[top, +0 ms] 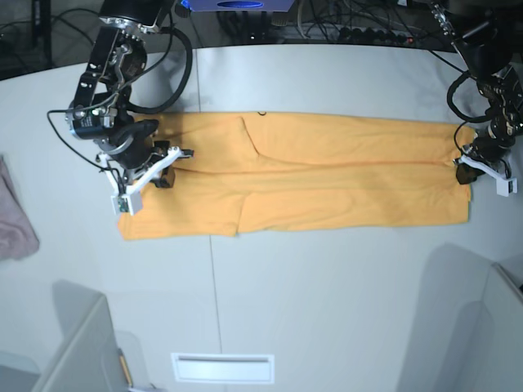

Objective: Fold the T-shirt properly
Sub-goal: 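Move the left gripper to the strip's end and grasp it, then fold the strip's end with the left gripper toward the right gripper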

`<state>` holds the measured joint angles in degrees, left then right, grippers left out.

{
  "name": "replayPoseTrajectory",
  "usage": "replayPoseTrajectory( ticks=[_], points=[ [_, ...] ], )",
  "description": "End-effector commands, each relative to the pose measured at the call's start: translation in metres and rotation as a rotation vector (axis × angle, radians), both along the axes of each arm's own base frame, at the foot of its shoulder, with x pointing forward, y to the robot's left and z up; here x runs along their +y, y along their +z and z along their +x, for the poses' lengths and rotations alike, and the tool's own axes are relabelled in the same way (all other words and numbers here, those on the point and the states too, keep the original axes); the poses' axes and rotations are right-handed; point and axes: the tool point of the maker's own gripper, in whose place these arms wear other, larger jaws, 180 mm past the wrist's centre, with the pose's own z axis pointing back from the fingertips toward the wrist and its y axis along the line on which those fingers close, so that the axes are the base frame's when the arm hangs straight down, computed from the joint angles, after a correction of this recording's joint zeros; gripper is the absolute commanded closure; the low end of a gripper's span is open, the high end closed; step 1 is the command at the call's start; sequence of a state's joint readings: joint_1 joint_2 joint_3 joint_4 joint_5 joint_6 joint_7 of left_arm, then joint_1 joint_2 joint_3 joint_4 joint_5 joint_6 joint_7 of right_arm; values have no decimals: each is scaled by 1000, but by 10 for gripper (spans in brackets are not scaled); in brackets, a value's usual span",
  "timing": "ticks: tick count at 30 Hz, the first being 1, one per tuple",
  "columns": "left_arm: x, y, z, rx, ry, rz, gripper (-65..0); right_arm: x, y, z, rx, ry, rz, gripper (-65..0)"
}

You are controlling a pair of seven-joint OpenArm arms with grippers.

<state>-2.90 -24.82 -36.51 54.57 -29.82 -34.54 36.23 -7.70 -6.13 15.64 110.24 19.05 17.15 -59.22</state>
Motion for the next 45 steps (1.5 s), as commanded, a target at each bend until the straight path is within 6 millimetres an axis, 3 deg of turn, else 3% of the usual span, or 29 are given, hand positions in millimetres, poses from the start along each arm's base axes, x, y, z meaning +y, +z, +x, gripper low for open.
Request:
replayPoseTrajectory(
  ticks=[1,5,7,10,16,25,29,33,40,45],
  points=[
    [17,10,1,6,3,58,0,1,11,7,-46,-2,7,0],
    [28,23,5,-17,8,87,0,1,11,7,-46,-2,8,0],
    [36,38,10,-39,-4,129,0,1,11,7,-46,-2,8,0],
    [34,58,17,-75,-42,183,0,1,11,7,-48,-2,8,0],
    [23,89,12,-118,-85,299,0,2,12,8,-49,-2,10,0],
    [-60,103,14,-171,-242,341,0,2,12,9,-51,-2,10,0],
    [-88,97,11,-109,-286,307,0,2,12,9,-51,-2,10,0],
    [-120,107,16,-140,-313,273,0,2,12,9,-51,-2,10,0],
    [-180,92,15,-124,-453,211,0,2,11,8,-47,-5,11,0],
    [-199,86,14,-127,-464,164,0,2,11,8,-47,-7,12,0]
  ],
)
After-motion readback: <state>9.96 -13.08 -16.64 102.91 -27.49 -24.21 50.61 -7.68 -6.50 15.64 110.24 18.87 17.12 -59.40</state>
